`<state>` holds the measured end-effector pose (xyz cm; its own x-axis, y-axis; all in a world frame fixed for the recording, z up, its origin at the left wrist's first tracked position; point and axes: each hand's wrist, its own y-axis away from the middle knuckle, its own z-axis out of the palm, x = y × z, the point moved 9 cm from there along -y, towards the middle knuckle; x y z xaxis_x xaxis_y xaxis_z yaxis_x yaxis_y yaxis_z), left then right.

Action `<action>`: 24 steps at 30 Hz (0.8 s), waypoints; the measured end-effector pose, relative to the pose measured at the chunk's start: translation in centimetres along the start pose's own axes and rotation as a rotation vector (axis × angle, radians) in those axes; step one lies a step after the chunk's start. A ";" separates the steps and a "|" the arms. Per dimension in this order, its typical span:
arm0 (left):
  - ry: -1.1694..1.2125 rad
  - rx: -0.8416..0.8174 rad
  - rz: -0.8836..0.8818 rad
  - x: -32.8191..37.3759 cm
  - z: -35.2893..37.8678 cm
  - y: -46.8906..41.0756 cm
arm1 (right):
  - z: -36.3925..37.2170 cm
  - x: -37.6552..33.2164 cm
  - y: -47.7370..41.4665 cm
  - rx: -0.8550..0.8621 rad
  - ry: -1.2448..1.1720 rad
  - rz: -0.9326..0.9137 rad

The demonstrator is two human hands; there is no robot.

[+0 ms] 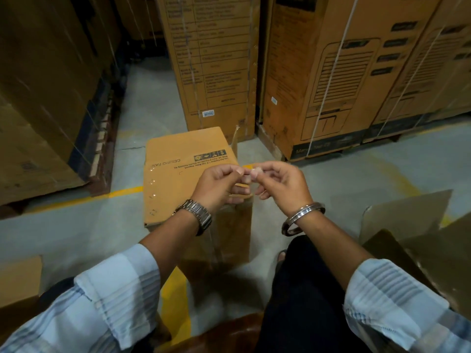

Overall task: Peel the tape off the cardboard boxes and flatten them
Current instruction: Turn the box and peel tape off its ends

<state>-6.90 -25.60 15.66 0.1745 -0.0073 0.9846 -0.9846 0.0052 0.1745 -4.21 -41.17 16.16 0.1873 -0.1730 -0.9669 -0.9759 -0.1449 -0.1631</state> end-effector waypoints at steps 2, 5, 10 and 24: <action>-0.075 -0.033 0.036 0.9 2.2 -1.0 | -3.6 0.8 0.0 0.108 -0.056 0.077; -0.169 -0.150 0.044 1.6 7.3 -2.7 | -9.6 2.0 0.7 0.223 -0.071 0.183; -0.280 -0.376 0.054 2.3 19.2 -4.3 | -20.3 5.1 3.7 0.312 -0.205 0.288; -0.384 -0.909 0.015 -1.9 48.3 4.1 | -50.6 11.0 30.4 1.118 0.129 0.575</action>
<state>-11.57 -73.82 14.23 -0.0101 -0.3247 0.9458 -0.5789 0.7731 0.2592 -26.15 -96.80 10.53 -0.3467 -0.0400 -0.9371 -0.4692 0.8725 0.1363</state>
